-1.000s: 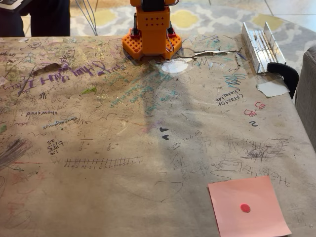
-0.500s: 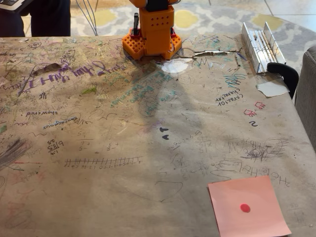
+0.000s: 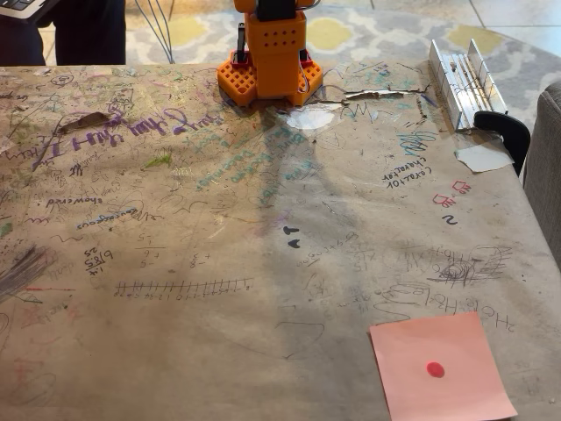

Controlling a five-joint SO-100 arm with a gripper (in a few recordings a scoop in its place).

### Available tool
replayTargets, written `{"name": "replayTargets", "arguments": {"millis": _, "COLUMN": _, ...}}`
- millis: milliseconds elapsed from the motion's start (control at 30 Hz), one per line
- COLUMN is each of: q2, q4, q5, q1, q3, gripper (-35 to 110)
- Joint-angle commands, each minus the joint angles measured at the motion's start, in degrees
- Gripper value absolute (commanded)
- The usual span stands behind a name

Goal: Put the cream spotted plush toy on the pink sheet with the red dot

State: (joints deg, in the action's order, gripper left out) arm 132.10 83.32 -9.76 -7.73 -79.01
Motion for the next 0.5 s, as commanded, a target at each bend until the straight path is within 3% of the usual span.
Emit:
{"name": "replayTargets", "arguments": {"millis": 0, "q2": -43.68, "q4": -7.29, "q5": -5.54, "q1": 3.43, "q3": -3.60, "gripper": 65}}
{"name": "replayTargets", "arguments": {"millis": 67, "q2": -37.53, "q4": -12.04, "q5": -9.93, "q1": 2.90, "q3": -14.85, "gripper": 60}}
{"name": "replayTargets", "arguments": {"millis": 467, "q2": -18.37, "q4": -19.25, "q5": -18.11, "q1": 2.99, "q3": -43.59, "gripper": 43}}
